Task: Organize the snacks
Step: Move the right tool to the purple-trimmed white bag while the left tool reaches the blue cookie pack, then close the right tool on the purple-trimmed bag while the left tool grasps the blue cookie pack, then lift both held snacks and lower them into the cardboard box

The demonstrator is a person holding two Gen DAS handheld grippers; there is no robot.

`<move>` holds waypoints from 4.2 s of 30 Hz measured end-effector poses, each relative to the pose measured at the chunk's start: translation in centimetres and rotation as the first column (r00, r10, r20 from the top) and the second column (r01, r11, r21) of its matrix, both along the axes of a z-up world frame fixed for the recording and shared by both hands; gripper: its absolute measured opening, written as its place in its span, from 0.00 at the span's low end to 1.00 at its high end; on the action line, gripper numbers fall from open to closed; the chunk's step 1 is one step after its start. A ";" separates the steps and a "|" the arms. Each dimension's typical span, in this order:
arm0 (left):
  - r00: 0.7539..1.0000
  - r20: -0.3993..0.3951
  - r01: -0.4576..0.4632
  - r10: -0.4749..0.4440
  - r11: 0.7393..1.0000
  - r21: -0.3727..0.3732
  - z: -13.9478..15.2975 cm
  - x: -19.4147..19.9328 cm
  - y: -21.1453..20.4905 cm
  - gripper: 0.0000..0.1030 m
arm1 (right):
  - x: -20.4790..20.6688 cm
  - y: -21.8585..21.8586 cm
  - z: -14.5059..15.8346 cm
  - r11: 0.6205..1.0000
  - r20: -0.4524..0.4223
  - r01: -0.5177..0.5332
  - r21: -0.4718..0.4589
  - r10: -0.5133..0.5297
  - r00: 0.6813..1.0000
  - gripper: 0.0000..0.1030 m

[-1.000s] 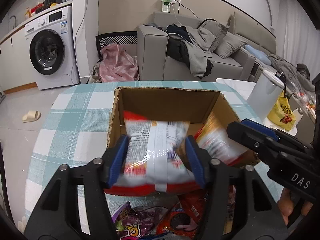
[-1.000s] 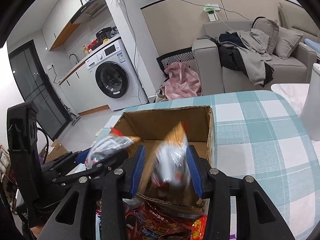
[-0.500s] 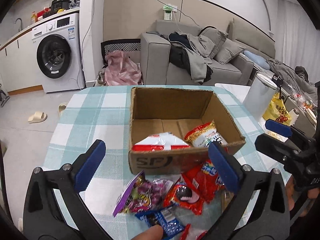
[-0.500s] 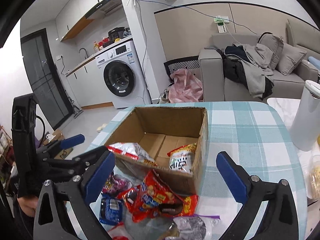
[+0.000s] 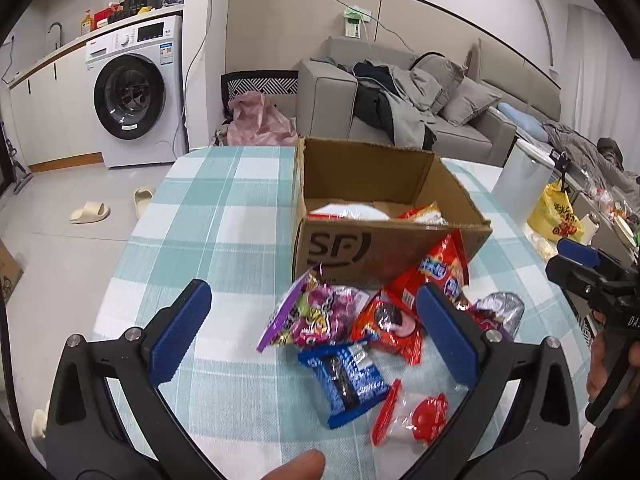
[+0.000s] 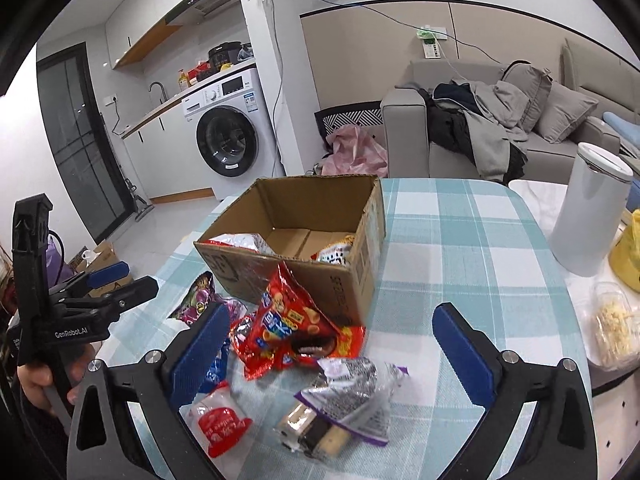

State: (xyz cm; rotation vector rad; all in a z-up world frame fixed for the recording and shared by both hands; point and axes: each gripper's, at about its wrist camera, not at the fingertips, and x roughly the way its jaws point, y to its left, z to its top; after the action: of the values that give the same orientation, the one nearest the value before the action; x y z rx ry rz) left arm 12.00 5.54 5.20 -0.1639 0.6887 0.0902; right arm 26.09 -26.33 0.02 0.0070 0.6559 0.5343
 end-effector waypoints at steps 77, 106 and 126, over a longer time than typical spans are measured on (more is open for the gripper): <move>0.960 -0.280 -0.018 -0.005 0.997 -0.078 -11.9 3.3 -1.6 0.94 | 2.1 -0.4 -9.8 1.000 -0.262 0.022 -0.014 -0.025 0.965 0.82; 0.970 -0.210 0.094 -0.123 0.985 -0.143 -10.0 0.6 -2.3 0.40 | 0.4 -2.2 -8.2 0.998 -0.199 0.061 0.025 -0.055 0.978 0.47; 0.988 -0.077 0.121 -0.132 0.984 -0.129 -4.1 -2.5 -2.6 0.41 | -2.6 -0.9 -2.9 0.997 -0.084 -0.008 0.077 0.014 0.996 0.47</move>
State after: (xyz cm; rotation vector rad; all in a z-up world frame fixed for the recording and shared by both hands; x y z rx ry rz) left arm 9.54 2.95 1.13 -0.2362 0.7886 -0.0683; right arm 23.49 -27.21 -2.89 0.0982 0.7180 0.5720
